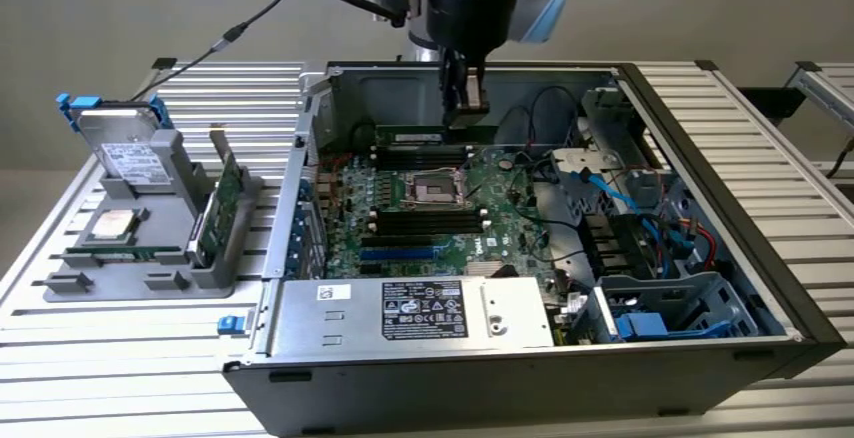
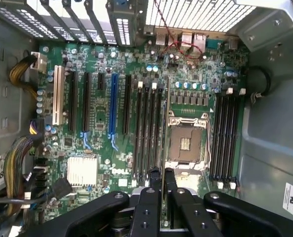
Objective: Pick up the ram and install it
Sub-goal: 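Insert the ram into the slot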
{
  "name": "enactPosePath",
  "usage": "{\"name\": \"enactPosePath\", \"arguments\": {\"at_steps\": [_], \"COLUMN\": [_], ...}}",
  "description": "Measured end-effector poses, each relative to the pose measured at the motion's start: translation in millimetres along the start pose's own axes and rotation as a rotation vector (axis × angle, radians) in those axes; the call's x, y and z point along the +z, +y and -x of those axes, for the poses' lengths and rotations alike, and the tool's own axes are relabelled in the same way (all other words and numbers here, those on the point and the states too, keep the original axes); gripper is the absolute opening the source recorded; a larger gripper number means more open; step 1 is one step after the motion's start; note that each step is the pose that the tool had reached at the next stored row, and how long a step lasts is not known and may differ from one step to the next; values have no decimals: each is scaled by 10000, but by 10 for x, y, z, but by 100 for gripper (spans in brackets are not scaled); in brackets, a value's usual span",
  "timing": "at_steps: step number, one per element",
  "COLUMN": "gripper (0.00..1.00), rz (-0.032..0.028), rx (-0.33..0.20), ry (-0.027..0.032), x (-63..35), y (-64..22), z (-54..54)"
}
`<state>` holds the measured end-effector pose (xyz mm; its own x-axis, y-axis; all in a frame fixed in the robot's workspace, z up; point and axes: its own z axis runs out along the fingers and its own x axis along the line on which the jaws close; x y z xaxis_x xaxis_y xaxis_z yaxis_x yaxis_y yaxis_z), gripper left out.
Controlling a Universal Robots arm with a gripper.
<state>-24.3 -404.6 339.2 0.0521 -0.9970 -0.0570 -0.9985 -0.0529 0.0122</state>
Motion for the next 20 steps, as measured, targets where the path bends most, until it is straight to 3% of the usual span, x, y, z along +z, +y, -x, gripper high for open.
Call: {"name": "enactPosePath", "arguments": {"at_steps": [4,8,20], "gripper": [14,14,14], "rz": [39,54,54], "rx": [3,6,6], "ry": [129,218,226], "x": [12,60,279], "y": [-71,-95,-18], "z": [-16,-20,-27]}}
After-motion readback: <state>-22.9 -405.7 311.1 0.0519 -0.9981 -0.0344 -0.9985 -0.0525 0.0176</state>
